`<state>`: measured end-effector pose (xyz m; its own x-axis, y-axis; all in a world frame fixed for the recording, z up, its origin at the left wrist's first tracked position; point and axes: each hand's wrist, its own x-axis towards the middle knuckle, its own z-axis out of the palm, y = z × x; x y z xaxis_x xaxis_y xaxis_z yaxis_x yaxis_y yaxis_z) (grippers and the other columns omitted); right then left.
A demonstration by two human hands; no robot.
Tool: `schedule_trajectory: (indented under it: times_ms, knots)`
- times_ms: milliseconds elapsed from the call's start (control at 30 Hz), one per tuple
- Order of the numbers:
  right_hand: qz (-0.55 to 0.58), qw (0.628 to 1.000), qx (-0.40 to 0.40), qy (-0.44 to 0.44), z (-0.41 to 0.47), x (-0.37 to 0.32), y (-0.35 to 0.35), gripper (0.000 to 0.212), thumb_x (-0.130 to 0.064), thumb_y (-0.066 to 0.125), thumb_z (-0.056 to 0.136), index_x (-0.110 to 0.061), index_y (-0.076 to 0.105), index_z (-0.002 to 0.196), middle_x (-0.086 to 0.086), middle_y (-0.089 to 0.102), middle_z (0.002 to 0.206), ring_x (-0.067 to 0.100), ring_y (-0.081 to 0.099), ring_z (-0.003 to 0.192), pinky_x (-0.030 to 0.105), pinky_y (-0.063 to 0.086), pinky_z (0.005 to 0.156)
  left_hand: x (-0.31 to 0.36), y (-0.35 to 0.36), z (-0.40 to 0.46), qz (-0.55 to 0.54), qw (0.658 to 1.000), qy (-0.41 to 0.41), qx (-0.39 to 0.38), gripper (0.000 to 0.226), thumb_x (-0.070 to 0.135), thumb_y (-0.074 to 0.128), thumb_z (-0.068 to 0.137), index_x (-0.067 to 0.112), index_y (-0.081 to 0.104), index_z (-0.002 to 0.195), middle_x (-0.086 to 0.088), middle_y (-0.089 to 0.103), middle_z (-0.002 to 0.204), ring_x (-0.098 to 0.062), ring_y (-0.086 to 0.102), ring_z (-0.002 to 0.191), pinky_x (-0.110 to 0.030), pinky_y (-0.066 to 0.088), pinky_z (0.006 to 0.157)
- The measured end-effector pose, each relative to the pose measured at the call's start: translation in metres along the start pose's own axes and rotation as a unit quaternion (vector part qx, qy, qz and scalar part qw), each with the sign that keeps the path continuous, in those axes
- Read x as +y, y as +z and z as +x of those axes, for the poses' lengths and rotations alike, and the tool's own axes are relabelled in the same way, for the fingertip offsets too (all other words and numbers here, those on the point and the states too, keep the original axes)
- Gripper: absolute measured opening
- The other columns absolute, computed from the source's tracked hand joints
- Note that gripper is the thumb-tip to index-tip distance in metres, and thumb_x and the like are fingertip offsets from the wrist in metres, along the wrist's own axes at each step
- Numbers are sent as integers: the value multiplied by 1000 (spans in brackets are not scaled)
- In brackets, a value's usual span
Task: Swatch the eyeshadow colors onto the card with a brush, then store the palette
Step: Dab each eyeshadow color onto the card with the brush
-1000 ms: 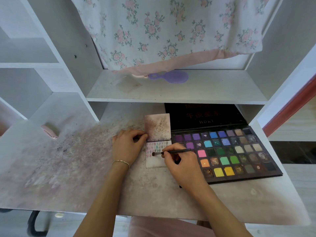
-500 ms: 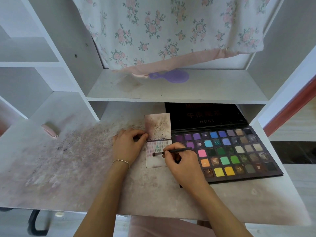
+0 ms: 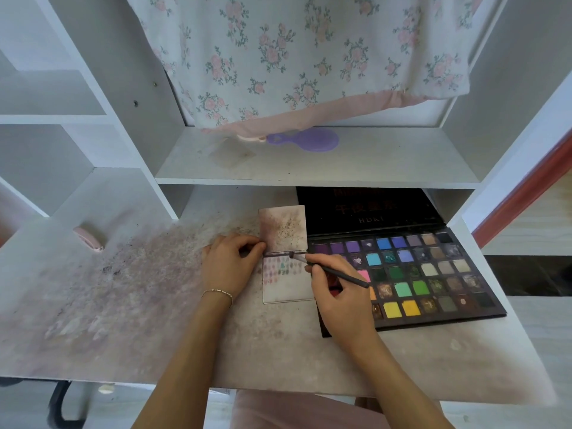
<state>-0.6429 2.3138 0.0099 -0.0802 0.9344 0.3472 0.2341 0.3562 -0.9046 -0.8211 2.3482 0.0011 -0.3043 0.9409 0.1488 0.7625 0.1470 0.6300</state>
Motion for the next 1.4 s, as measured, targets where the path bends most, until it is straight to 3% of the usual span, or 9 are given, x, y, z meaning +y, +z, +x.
schedule_trajectory:
  times_ms: [133,233,367,433,567,767,900,1033,1400]
  knots:
    - [-28,999,15,-6,-2,2,-12,28,-5,53,85,-32,57,93,-14,58,88,-2,56,87,8,45,71,0,0,0,4,1000,0,1,13,31,63,84,25,73,90,2,69,93,-23,56,94,-45,42,89]
    - [-29,999,23,15,-6,6,-26,39,4,54,85,-35,53,87,-8,57,81,5,55,71,13,44,59,0,0,-1,1,1000,-1,-2,13,31,63,84,24,72,90,2,69,94,-23,56,95,-46,42,89]
    - [-27,997,64,40,-13,9,-48,22,-11,47,87,-32,50,81,-7,50,58,9,48,48,14,36,41,1,0,-1,-5,1000,-6,3,13,30,63,84,23,73,89,2,69,95,-23,57,95,-47,42,90]
    - [-53,995,79,41,-15,11,-61,19,-15,45,86,-32,50,80,-7,51,56,7,52,51,11,38,41,2,0,-1,-5,1000,-11,1,13,30,63,85,23,72,90,2,69,96,-23,58,96,-48,43,90]
    - [-78,990,103,58,-16,18,-85,36,1,47,89,-34,50,81,-7,58,69,-1,59,66,15,47,52,2,0,-2,1,1000,-10,0,14,30,62,85,22,72,90,1,69,96,-25,58,97,-48,43,90]
    - [-79,986,120,79,-19,21,-91,37,7,48,86,-29,50,77,-2,56,65,-1,57,64,11,45,48,1,0,-2,-5,1000,-3,2,13,28,63,85,21,73,90,0,69,94,-26,58,95,-48,43,90]
    - [-80,988,108,79,-19,20,-91,37,5,49,87,-30,50,76,-5,57,68,-4,58,68,15,47,52,0,1,-2,-8,1000,-3,0,13,27,63,84,20,73,89,0,69,94,-26,59,95,-49,43,90]
    - [-90,989,88,75,-19,20,-90,31,-2,50,86,-30,51,74,-6,58,69,-4,58,72,6,45,54,0,1,-1,-6,1000,-2,-1,13,26,63,84,19,73,90,-1,70,94,-27,58,95,-49,43,89]
    - [-104,989,78,74,-19,21,-89,38,6,51,83,-30,50,73,-3,58,68,4,58,72,11,47,55,0,0,-2,-1,1000,2,-1,13,26,63,85,19,73,90,-2,69,94,-27,58,94,-48,44,88]
